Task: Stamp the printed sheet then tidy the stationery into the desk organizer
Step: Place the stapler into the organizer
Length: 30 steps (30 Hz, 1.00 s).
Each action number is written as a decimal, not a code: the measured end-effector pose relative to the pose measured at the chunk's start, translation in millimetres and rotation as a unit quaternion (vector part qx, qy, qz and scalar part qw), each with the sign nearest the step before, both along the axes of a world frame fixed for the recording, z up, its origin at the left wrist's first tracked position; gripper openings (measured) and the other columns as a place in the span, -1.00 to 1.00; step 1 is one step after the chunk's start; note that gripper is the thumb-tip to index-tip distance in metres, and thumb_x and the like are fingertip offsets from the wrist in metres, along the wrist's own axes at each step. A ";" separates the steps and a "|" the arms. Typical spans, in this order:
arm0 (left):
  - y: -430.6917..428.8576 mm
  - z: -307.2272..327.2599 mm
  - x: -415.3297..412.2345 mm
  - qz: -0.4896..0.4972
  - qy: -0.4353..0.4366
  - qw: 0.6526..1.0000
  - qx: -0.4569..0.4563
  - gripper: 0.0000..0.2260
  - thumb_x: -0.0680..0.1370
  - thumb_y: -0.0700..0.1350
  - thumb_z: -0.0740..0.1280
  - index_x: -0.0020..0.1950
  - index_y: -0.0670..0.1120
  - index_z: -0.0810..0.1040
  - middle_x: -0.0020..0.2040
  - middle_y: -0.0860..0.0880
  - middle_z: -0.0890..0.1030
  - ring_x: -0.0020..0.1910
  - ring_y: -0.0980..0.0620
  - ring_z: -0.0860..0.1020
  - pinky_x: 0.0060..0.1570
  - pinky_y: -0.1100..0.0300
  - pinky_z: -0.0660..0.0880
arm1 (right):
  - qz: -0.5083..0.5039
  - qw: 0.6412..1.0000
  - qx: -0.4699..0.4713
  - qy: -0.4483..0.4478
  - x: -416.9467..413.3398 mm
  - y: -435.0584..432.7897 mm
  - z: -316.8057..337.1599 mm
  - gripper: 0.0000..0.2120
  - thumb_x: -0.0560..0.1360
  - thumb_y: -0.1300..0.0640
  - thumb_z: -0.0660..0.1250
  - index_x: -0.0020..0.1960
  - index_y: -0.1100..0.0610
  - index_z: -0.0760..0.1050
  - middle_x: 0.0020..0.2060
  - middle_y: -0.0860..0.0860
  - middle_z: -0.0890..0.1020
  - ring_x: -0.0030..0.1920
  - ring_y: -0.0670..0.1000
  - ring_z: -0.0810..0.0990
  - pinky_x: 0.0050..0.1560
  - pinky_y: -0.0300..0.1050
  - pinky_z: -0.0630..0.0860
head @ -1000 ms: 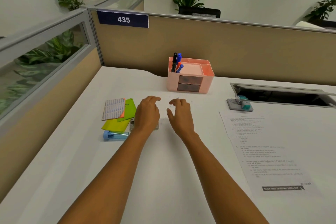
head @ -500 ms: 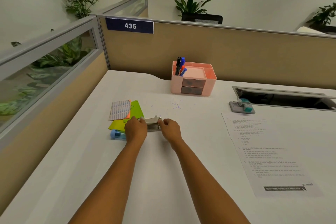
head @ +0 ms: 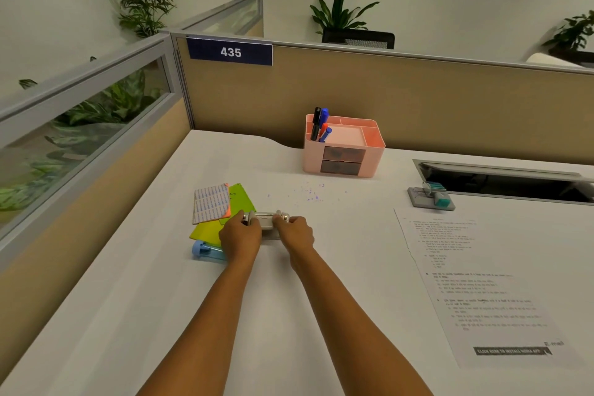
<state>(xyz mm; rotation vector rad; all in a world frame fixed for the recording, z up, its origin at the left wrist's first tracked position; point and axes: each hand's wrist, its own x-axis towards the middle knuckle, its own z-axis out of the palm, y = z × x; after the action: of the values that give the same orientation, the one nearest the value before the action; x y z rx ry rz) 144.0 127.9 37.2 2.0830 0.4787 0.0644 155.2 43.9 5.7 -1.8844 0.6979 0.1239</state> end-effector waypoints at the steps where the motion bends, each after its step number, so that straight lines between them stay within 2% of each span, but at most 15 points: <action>1: -0.8 1.2 -0.9 0.002 -0.005 1.000 -0.009 -0.64 0.56 -0.14 0.23 0.34 -0.21 0.44 0.30 -0.23 0.51 0.28 -0.21 0.45 0.26 0.01 0.38 | -0.005 1.000 0.012 -0.005 -1.2 0.7 1.9 -0.46 0.47 -0.15 0.26 0.27 0.22 0.37 0.23 0.18 0.50 0.25 0.18 0.45 0.31 0.03 0.38; 3: -2.7 3.2 -2.2 0.004 -0.015 1.000 -0.017 -0.62 0.55 -0.16 0.23 0.36 -0.19 0.41 0.32 -0.21 0.49 0.29 -0.20 0.45 0.27 0.01 0.38 | -0.006 0.999 0.026 -0.021 -1.8 -0.1 2.7 -0.45 0.46 -0.08 0.33 0.30 0.21 0.31 0.26 0.18 0.47 0.29 0.17 0.43 0.34 0.06 0.35; 6: -5.8 7.6 -1.7 0.005 -0.030 0.999 -0.026 -0.63 0.56 -0.17 0.23 0.37 -0.19 0.40 0.29 -0.21 0.52 0.27 -0.20 0.47 0.23 0.01 0.41 | -0.026 0.996 0.066 -0.052 -4.9 -4.2 5.1 -0.45 0.42 -0.04 0.40 0.27 0.18 0.29 0.23 0.16 0.49 0.23 0.14 0.48 0.28 0.00 0.41; 10: -11.0 16.6 -1.3 0.004 -0.049 0.998 -0.037 -0.65 0.57 -0.15 0.22 0.34 -0.21 0.43 0.25 -0.23 0.55 0.24 -0.20 0.48 0.18 0.04 0.43 | -0.054 0.967 0.231 -0.087 -7.1 -14.9 7.6 -0.48 0.36 0.07 0.49 0.15 0.06 0.25 0.19 0.18 0.51 0.11 0.13 0.58 0.12 -0.05 0.56; 13: -18.3 24.2 -0.8 -0.003 -0.077 0.996 -0.044 -0.69 0.58 -0.15 0.21 0.29 -0.24 0.48 0.22 -0.24 0.56 0.20 -0.20 0.51 0.12 0.06 0.45 | -0.055 0.950 0.289 -0.104 -8.2 -26.9 16.9 -0.46 0.40 0.14 0.46 0.25 0.13 0.23 0.18 0.16 0.47 0.13 0.13 0.57 0.05 -0.11 0.56; 17: -27.5 27.1 9.6 -0.030 -0.124 0.991 -0.034 -0.68 0.61 -0.13 0.15 0.32 -0.19 0.46 0.29 -0.20 0.52 0.25 -0.16 0.49 0.17 0.06 0.47 | -0.061 0.945 0.298 -0.122 2.7 -51.9 31.4 -0.40 0.40 0.11 0.47 0.34 0.22 0.30 0.25 0.18 0.49 0.15 0.13 0.55 -0.02 -0.14 0.60; 21: -37.0 22.2 22.7 -0.080 -0.193 0.978 0.021 -0.70 0.61 -0.13 0.14 0.28 -0.17 0.50 0.26 -0.16 0.55 0.26 -0.12 0.48 0.20 0.07 0.46 | -0.078 0.948 0.271 -0.145 16.3 -83.0 68.4 -0.44 0.43 0.12 0.44 0.34 0.26 0.35 0.24 0.21 0.51 0.11 0.12 0.54 0.05 -0.10 0.56; 24: -41.6 16.2 32.1 -0.121 -0.208 0.967 0.089 -0.70 0.62 -0.13 0.13 0.29 -0.15 0.48 0.28 -0.13 0.53 0.30 -0.07 0.44 0.24 0.12 0.42 | -0.083 0.940 0.276 -0.183 24.4 -110.1 105.5 -0.66 0.47 0.15 0.39 0.18 0.29 0.47 0.11 0.17 0.58 0.04 0.09 0.59 0.01 -0.13 0.59; 27: -45.3 6.7 42.5 -0.165 -0.205 0.953 0.151 -0.69 0.62 -0.13 0.12 0.31 -0.17 0.46 0.30 -0.16 0.52 0.30 -0.08 0.44 0.27 0.12 0.40 | -0.115 0.930 0.273 -0.216 37.0 -136.6 135.2 -0.89 0.48 0.17 0.38 -0.08 0.21 0.50 -0.10 0.10 0.59 -0.18 -0.02 0.59 -0.27 -0.27 0.61; 30: -48.9 -5.8 53.5 -0.207 -0.182 0.940 0.201 -0.66 0.62 -0.11 0.10 0.36 -0.17 0.41 0.35 -0.15 0.47 0.35 -0.08 0.40 0.34 0.13 0.33 | -0.178 0.920 0.268 -0.226 55.6 -162.8 151.2 -0.77 0.46 0.18 0.40 0.05 0.25 0.44 -0.16 0.09 0.55 -0.24 -0.02 0.56 -0.11 -0.17 0.62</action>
<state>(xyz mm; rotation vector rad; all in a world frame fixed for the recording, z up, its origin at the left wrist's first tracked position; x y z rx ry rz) 197.5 78.9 31.4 2.4558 -0.2225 0.3163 210.8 -118.9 157.0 -1.1750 0.5964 -0.3187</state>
